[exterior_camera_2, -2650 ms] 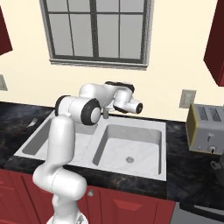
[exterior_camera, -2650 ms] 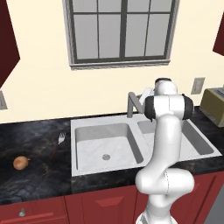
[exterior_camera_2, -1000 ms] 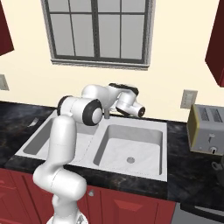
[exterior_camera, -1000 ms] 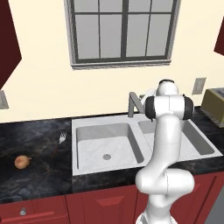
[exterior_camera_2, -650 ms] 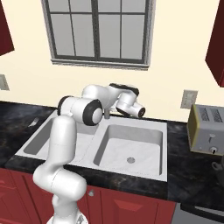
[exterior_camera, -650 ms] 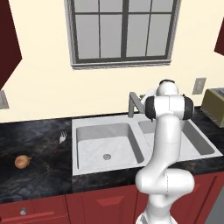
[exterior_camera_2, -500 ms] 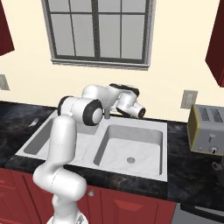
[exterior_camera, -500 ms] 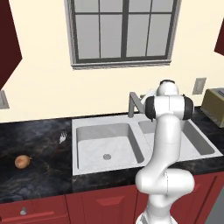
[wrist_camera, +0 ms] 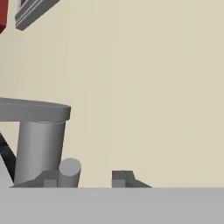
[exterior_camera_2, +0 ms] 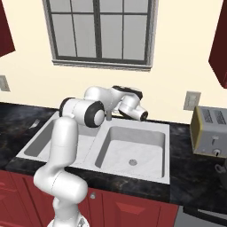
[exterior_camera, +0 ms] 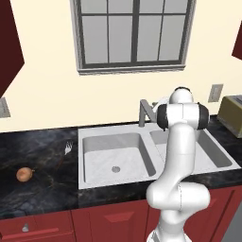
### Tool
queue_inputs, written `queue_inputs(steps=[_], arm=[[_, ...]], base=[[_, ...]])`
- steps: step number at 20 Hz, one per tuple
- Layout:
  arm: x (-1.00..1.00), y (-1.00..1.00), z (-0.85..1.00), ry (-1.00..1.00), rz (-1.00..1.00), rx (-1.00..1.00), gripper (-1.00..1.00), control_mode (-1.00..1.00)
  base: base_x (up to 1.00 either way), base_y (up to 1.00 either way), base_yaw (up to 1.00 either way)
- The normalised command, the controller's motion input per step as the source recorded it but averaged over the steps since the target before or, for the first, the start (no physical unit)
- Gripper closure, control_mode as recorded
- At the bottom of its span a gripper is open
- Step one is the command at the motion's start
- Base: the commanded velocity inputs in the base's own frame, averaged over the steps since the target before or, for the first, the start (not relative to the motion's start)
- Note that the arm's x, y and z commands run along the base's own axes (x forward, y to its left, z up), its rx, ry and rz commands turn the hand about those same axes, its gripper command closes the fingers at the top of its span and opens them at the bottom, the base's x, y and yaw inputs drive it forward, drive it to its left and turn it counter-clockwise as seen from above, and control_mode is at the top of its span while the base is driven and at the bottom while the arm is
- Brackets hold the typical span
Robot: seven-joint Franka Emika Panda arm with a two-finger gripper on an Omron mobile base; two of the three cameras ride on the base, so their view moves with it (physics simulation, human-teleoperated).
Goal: Turn on the sink faucet. Then move the onion from the counter to the sink. Turn off the sink. Move the vegetable from the sink to the pot next to the stove. Finally move the pot to the front left burner.
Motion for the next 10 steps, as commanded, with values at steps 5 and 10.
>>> queue_inputs(steps=[5, 10], arm=[[0.0, -0.71, -0.46, 0.01, 0.0, 0.05, 1.0, -1.0], [0.0, -0.74, -0.54, 0.03, 0.0, 0.05, 1.0, -1.0]], base=[[0.0, 0.0, 0.0], [0.0, 0.0, 0.0]])
